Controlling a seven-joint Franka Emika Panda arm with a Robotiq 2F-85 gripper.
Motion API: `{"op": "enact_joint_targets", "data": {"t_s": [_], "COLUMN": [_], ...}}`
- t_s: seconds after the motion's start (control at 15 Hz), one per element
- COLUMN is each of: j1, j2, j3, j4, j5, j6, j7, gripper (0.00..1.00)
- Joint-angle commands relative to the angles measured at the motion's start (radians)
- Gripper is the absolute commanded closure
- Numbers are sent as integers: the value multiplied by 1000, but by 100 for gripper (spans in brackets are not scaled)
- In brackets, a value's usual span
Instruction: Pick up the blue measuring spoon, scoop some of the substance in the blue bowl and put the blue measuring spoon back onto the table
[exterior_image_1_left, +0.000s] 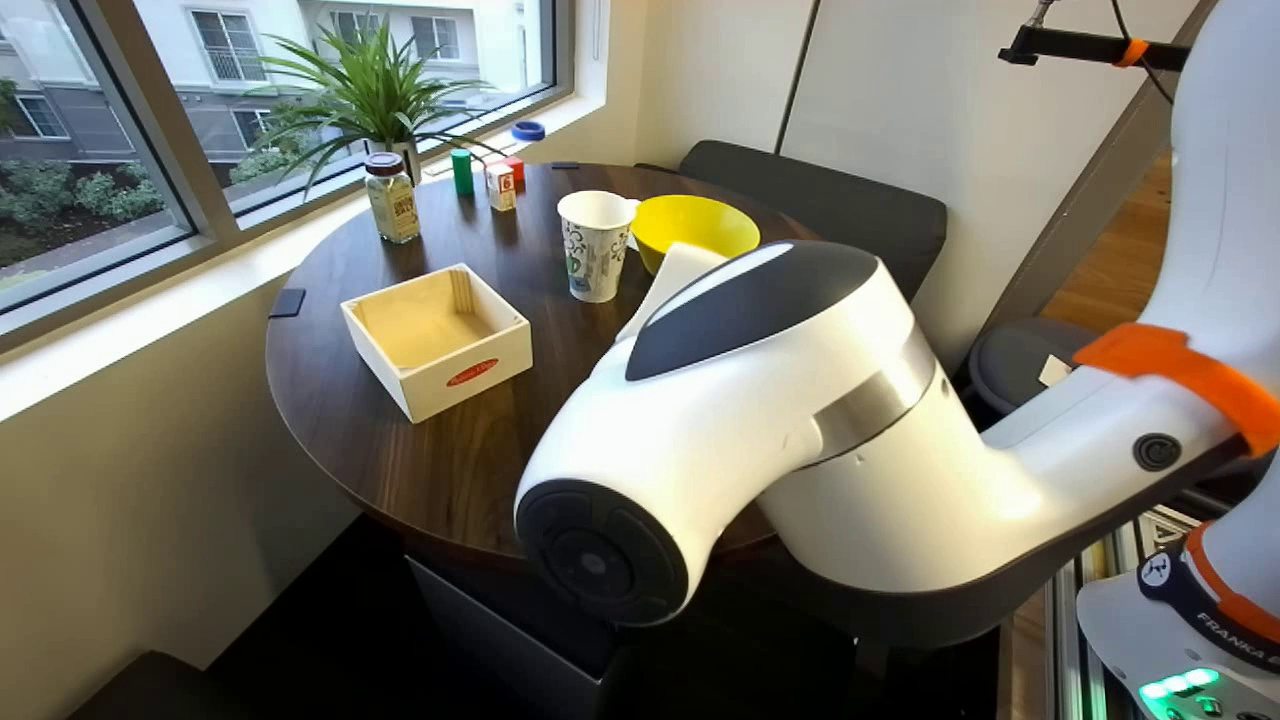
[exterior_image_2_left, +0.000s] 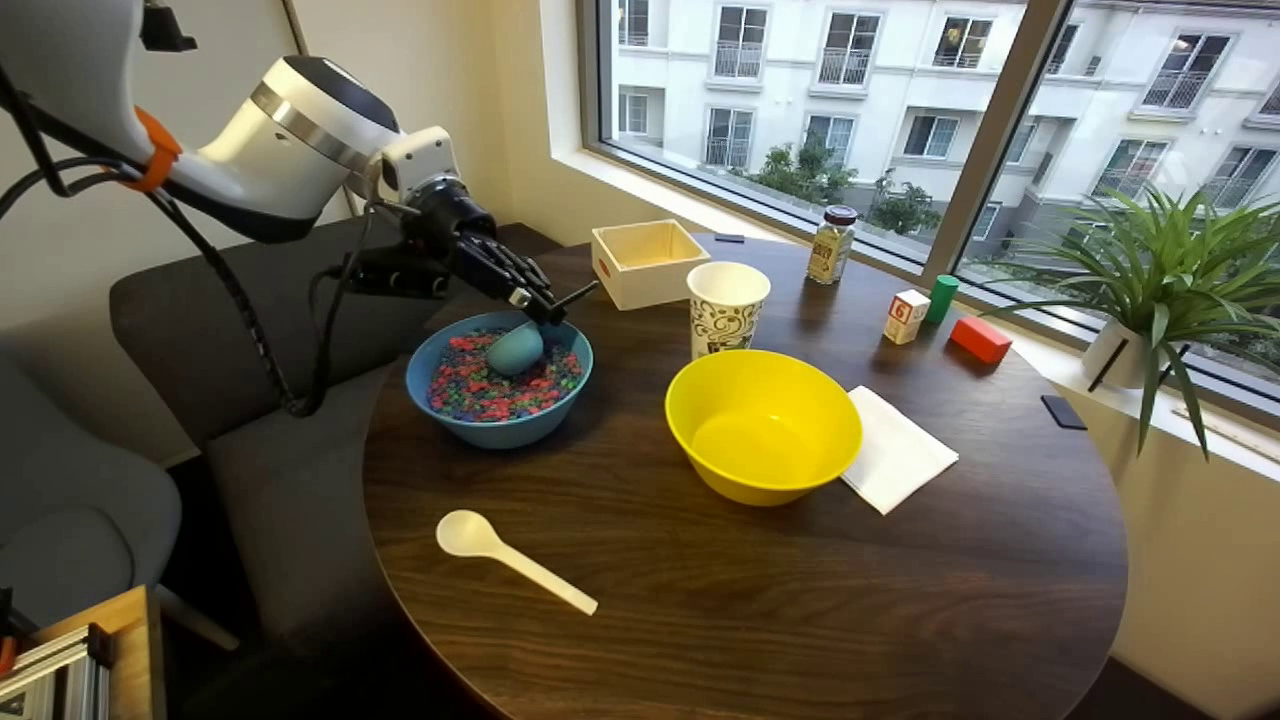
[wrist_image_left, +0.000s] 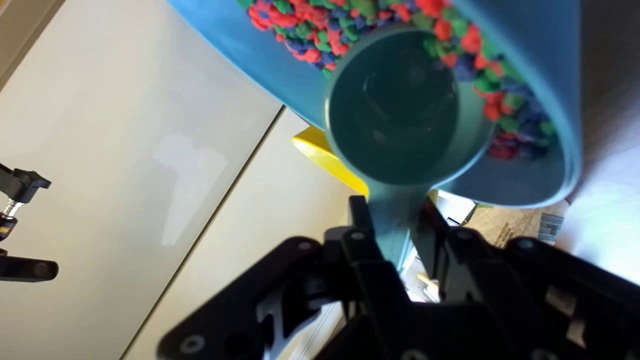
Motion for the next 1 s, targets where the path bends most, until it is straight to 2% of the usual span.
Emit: {"op": "enact_joint_targets", "data": {"t_s": [0.0,0.93], "j1": [-13,-64], "j2": [-14,-113], "j3": [9,-9], "j4": [-14,-60], "j5": [45,156], "j6": [96,361], "j7": [44,14], "gripper": [94,94]}}
